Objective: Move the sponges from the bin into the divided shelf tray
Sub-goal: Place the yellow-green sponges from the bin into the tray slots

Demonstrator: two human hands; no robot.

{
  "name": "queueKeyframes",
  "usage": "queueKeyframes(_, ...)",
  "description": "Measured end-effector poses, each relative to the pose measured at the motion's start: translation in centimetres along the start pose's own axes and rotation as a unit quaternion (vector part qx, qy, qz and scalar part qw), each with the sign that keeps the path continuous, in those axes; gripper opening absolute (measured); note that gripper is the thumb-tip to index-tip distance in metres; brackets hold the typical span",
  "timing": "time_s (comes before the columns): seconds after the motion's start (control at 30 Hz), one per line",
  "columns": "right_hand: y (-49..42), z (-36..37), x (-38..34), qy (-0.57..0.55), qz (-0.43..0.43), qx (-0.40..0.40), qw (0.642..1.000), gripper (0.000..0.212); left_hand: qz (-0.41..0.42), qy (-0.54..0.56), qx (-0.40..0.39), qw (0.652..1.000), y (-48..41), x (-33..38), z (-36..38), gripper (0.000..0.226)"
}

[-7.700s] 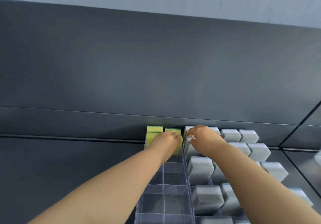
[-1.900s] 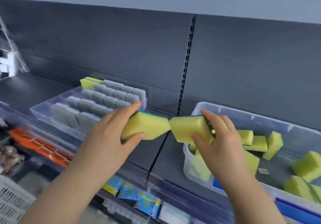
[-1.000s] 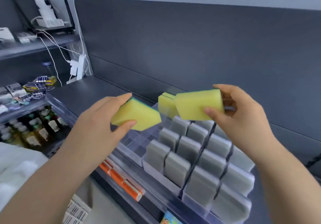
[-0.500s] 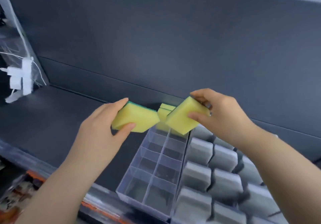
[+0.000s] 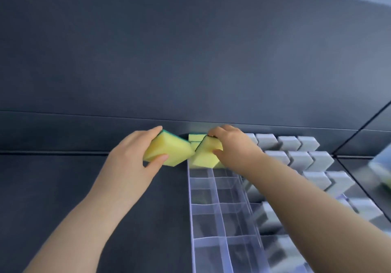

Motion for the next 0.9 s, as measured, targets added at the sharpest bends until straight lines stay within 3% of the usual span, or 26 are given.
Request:
queueKeyframes(0.3,-1.0,1.2,-1.4,0.055,0.011,-0.018,0.998,0.042,0.011,0.019,-0.012,1.000,-0.7,-1.8,-0.1,0.055)
queueKeyframes(0.9,-1.9,2.6,-3.3,0.143,-0.078,-0.001,0.987,0.042,0.001,0.004,0.019,1.000,0.3,-2.7,-1.1,0.055)
Point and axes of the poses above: each hand's wrist, its own y-axis away from the middle knuckle, its own z-axis out of the palm, x = y × z, the point moved 5 cm from there along -y, towards the middle knuckle, and after that the axes turned 13 degrees about y, right-handed, at the moved point
